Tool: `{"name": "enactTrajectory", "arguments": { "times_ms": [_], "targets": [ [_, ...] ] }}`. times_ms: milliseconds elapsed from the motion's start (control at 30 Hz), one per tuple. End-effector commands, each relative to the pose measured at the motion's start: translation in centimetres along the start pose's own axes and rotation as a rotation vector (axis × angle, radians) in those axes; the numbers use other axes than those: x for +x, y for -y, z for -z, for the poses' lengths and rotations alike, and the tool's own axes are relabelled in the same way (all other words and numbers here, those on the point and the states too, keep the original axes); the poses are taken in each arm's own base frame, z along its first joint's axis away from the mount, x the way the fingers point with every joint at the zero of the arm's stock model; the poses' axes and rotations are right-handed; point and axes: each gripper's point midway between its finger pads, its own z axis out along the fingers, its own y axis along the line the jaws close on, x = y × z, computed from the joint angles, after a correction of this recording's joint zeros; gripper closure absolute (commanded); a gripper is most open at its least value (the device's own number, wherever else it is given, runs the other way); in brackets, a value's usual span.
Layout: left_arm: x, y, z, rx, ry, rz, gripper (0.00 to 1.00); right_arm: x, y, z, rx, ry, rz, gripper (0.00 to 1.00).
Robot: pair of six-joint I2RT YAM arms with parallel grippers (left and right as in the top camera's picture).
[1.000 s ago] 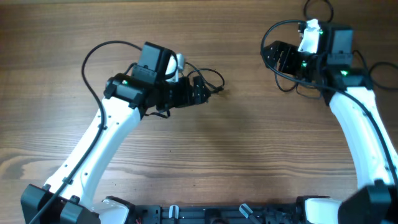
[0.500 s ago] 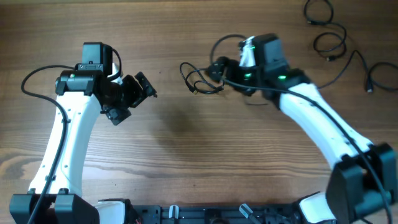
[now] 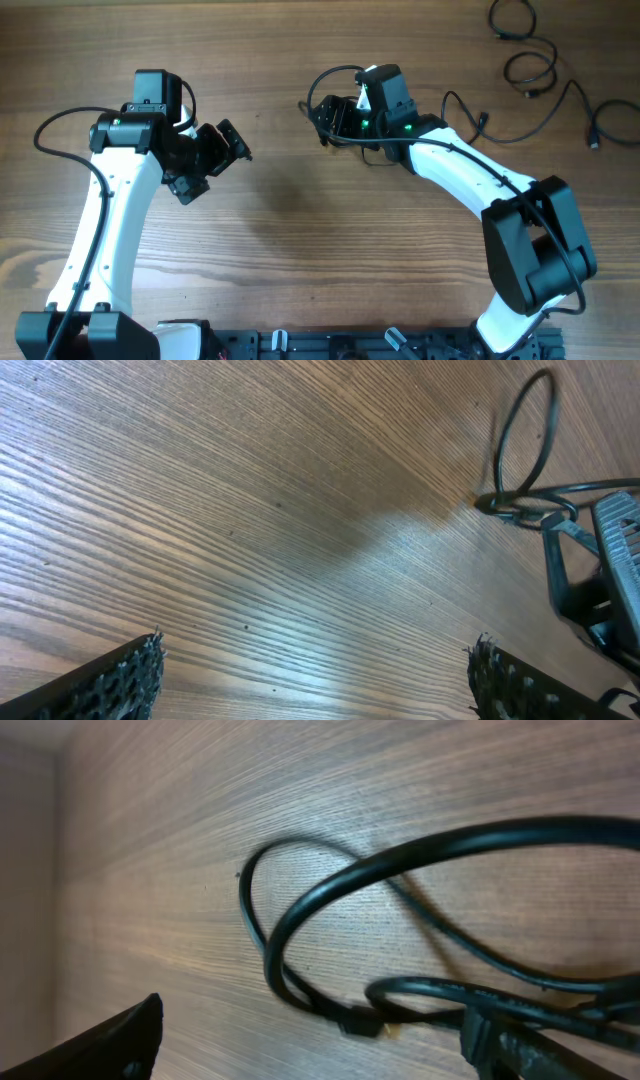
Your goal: Untangle cables
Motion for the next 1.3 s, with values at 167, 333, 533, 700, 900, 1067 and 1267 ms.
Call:
{"name": "enactTrajectory", "arguments": {
  "times_ms": [167, 333, 533, 700, 900, 1067, 1267],
  "targets": [
    [-0.2, -0.4, -0.2, -0.014, 0.005, 0.008, 0.00, -1.9, -3.3, 1.8, -0.080, 0.064, 0.121, 0.00],
    [-0.2, -0.4, -0.2, -0.015, 0.005, 0.008, 0.00, -0.3, -0.6, 0.6, 0.032, 0.025, -0.012, 0.00],
    [-0.2, -0.4, -0.2, -0.015, 0.005, 0.008, 0.00, 0.0, 0.7, 0.7, 0.096, 0.022, -0.023, 0.47],
    [-0.3, -0.4, -0.2, -0.015, 0.006, 0.008, 0.00, -0.8, -2.4, 3.1, 0.001, 0.043, 0.000, 0.96],
    [2.2, 2.5, 0.1, 0.164, -0.113, -0.220, 0.00, -0.7, -10.7, 11.5, -0.283, 0.052, 0.088, 0.96],
    [5.1, 6.5, 1.9, 0.451, -0.234, -0.368, 0.00, 1.1, -15.0, 19.5, -0.442, 0.054, 0.135, 0.96],
    [4.9, 6.8, 2.0, 0.459, -0.230, -0.353, 0.00, 2.4, -19.9, 24.9, -0.700, 0.012, 0.175, 0.96]
  ]
}}
